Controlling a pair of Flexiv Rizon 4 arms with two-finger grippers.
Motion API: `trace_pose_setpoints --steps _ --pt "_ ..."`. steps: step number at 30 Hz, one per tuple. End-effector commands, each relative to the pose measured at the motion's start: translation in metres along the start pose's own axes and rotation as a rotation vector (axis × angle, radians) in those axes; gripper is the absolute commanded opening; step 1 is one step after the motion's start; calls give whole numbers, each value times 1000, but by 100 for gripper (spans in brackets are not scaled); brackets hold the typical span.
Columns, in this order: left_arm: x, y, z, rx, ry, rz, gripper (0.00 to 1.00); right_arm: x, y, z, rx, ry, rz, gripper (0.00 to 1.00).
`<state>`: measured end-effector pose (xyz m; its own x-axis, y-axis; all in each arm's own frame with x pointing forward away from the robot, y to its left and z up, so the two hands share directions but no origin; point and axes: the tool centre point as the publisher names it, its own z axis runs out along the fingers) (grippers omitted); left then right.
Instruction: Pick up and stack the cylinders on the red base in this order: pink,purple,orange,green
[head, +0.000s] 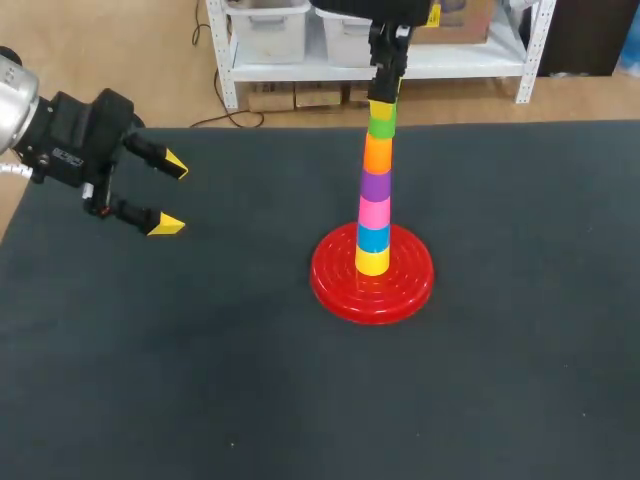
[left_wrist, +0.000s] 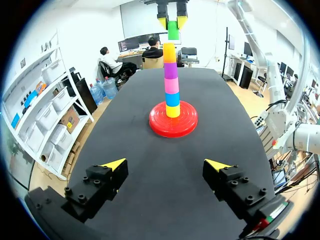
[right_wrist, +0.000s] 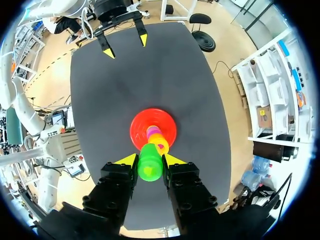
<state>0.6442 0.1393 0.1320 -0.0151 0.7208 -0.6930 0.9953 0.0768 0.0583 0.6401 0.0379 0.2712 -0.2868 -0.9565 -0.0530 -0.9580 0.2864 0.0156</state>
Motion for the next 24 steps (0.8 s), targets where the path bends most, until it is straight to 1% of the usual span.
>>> trace_pose_setpoints --steps 1,24 --pt "1 0 0 -2 -4 2 100 -1 -1 0 1 3 0 0" --pt "1 0 0 -2 -4 2 100 -5 -11 8 -37 22 -4 0"
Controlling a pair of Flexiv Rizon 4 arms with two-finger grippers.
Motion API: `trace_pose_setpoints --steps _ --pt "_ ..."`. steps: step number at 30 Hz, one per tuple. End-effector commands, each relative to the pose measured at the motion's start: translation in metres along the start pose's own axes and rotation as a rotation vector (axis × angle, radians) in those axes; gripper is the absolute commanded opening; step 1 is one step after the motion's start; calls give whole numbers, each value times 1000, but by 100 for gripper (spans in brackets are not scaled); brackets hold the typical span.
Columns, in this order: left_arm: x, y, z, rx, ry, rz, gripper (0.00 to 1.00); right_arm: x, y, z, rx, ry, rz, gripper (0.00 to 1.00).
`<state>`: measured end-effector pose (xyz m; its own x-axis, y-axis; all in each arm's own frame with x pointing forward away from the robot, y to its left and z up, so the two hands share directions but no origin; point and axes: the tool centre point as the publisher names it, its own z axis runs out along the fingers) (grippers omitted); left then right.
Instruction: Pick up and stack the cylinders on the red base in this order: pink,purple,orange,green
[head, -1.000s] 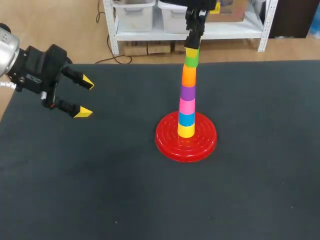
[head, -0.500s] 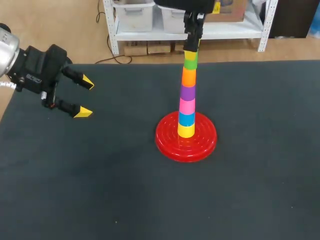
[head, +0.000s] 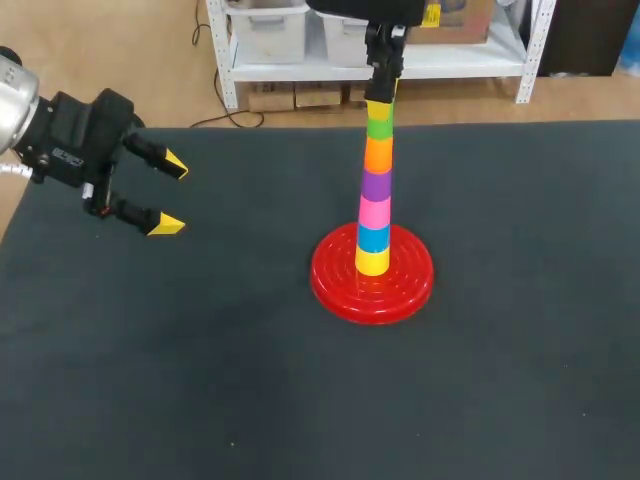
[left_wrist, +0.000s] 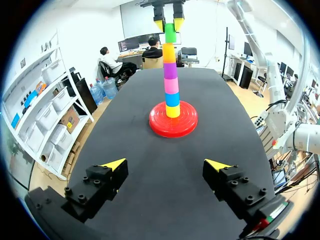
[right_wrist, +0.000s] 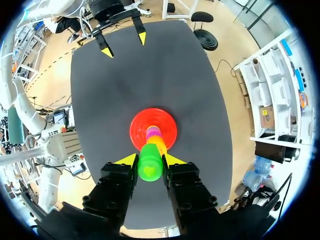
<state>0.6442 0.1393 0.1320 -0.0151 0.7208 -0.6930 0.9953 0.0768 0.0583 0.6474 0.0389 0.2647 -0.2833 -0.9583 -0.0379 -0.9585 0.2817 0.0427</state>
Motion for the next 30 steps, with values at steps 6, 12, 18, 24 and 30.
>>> trace_pose_setpoints --steps 6,12,18,24,30 --pt "1 0 0 -2 -4 2 100 -2 -7 2 -19 3 -1 0" --pt "1 0 0 -2 -4 2 100 0 -9 7 -36 0 5 0" --pt "1 0 0 -2 -4 2 100 0 -11 11 -53 2 5 0" --pt "1 0 0 -2 -4 2 100 0 -13 16 -68 6 3 0" --pt "1 0 0 -2 -4 2 100 2 -13 18 -73 3 7 0"
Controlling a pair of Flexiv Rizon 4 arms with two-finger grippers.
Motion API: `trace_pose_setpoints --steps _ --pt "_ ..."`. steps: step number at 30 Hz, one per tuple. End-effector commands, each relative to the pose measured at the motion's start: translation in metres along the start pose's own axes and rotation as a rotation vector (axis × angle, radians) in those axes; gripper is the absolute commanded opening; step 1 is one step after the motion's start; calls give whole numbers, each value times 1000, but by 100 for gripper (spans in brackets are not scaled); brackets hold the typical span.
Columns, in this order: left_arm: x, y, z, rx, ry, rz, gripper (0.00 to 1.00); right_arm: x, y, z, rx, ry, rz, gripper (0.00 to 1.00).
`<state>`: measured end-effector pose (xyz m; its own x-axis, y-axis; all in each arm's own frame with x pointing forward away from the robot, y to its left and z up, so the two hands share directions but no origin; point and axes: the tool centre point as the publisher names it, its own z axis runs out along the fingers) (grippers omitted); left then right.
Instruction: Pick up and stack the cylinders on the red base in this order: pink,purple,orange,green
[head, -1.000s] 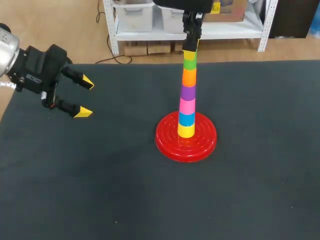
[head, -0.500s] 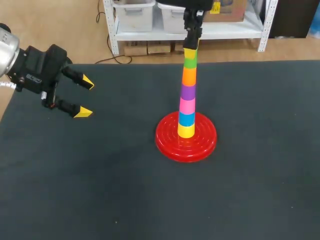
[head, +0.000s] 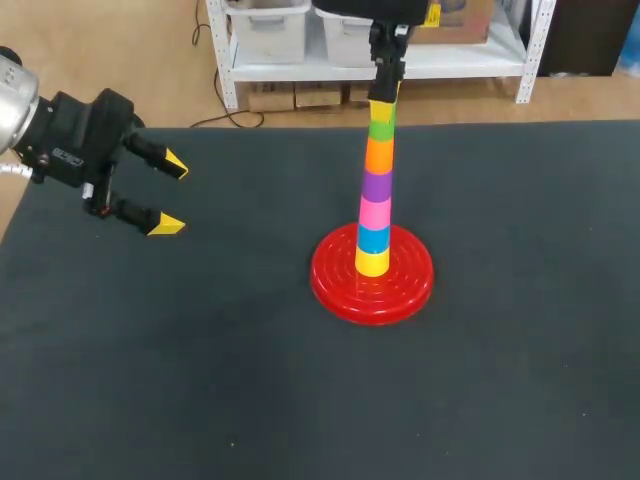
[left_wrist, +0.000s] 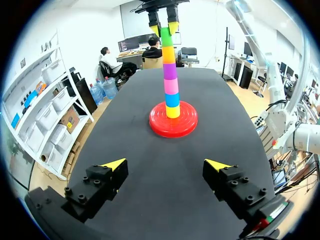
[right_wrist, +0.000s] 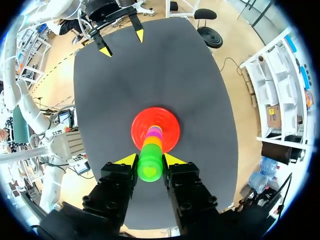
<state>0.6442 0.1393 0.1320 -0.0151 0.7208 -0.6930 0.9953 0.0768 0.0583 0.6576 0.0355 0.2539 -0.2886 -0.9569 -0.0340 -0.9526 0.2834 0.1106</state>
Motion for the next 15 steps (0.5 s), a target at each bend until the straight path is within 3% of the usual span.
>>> trace_pose_setpoints --steps 1,8,9,10,11,15 --pt "1 0 0 -2 -4 2 100 1 -3 8 -6 0 3 0" --pt "1 0 0 -2 -4 2 100 0 -2 8 -5 -6 3 0" --pt "1 0 0 -2 -4 2 100 0 -2 7 -4 -6 2 9" --pt "1 0 0 -2 -4 2 100 0 -1 6 -2 -6 2 76" --pt "1 0 0 -2 -4 2 100 0 -1 6 2 -10 4 100" --pt "1 0 0 -2 -4 2 100 0 1 3 15 -25 7 100"
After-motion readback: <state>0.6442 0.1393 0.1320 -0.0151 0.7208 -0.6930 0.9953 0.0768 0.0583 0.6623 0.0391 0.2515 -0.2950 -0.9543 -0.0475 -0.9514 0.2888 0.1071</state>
